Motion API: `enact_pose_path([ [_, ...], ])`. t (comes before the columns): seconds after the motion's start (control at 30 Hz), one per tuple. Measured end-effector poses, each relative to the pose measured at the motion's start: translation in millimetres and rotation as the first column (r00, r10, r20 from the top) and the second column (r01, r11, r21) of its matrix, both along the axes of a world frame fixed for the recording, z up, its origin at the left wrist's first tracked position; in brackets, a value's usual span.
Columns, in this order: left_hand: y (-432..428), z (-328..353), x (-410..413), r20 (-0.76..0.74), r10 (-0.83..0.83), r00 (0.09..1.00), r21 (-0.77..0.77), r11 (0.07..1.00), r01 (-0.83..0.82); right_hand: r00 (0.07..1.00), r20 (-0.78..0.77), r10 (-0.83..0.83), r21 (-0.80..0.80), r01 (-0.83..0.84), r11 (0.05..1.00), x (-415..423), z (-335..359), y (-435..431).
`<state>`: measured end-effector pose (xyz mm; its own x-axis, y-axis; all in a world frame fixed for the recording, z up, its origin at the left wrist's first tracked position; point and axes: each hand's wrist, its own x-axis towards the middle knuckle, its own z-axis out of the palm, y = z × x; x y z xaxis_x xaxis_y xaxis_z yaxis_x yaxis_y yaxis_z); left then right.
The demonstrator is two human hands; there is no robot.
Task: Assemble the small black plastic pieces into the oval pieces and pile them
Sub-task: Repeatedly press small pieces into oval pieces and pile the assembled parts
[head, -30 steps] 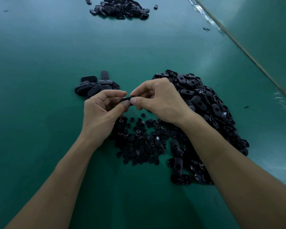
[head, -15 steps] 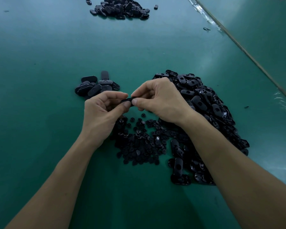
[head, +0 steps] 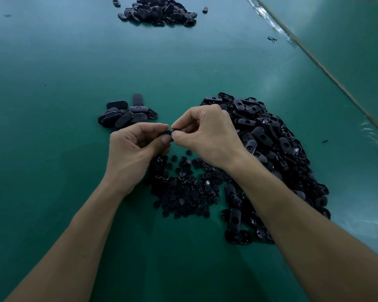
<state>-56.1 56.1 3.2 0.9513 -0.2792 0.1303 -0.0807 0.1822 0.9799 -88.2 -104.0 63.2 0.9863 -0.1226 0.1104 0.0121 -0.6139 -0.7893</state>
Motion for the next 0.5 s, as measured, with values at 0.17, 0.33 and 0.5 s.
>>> enact_pose_path([
  [0.17, -0.2, 1.6, -0.2, 0.002, 0.026, 1.0, 0.008, 1.0, -0.026, 1.0, -0.026, 0.01, -0.005, -0.01, 1.0, 1.4, 1.5, -3.4],
  [0.33, -2.0, 0.6, -0.5, 0.022, 0.078, 0.997, 0.039, 0.996, -0.079, 0.999, -0.034, 0.018, -0.009, -0.018, 1.0, 0.6, 0.2, -5.3],
  [0.5, -1.7, -1.8, 0.8, 0.05, 0.087, 0.995, 0.067, 0.994, -0.09, 0.999, -0.042, 0.027, -0.002, -0.028, 1.0, -0.2, 0.0, -5.2],
])
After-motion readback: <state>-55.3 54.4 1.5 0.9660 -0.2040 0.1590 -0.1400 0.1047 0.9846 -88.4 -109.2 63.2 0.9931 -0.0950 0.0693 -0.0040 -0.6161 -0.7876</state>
